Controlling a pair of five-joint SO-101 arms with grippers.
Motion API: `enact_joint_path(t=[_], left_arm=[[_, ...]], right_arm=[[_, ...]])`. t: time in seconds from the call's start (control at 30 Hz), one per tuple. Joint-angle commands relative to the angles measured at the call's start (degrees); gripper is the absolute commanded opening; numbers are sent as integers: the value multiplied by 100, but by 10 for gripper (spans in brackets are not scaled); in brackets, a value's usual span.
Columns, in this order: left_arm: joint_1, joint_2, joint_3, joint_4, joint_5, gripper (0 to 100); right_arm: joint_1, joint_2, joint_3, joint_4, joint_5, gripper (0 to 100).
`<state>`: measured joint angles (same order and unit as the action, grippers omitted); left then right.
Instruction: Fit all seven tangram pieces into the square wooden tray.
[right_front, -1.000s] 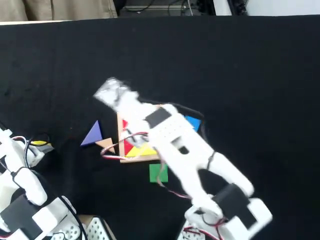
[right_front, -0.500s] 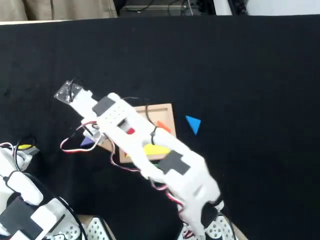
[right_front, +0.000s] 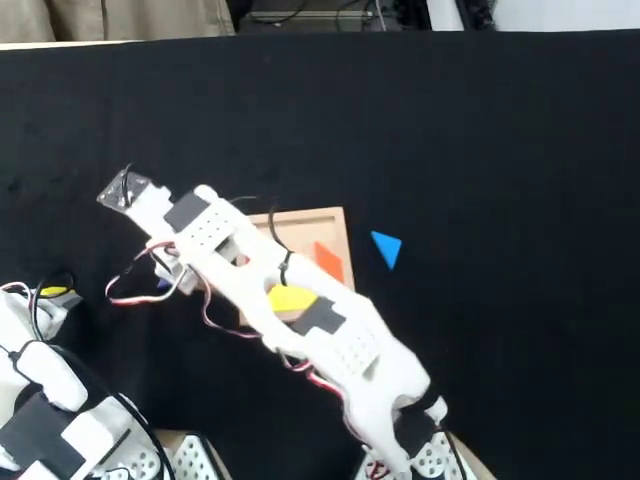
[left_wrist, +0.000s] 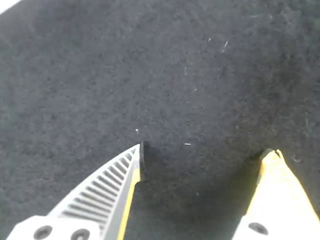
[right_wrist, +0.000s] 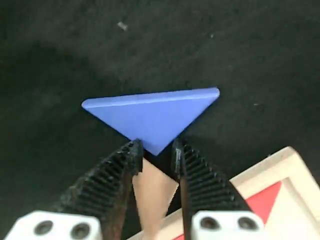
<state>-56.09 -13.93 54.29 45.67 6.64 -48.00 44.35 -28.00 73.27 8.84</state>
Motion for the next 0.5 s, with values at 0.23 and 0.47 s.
enact_joint_path(t=[0.23,0.47], left_arm=[[92,-26,-119,-70,26,364],[101,-26,-119,-70,26,364]], right_arm=[[659,136,-1525,818,-35,106],[132,154,-1701,949,-501,106]])
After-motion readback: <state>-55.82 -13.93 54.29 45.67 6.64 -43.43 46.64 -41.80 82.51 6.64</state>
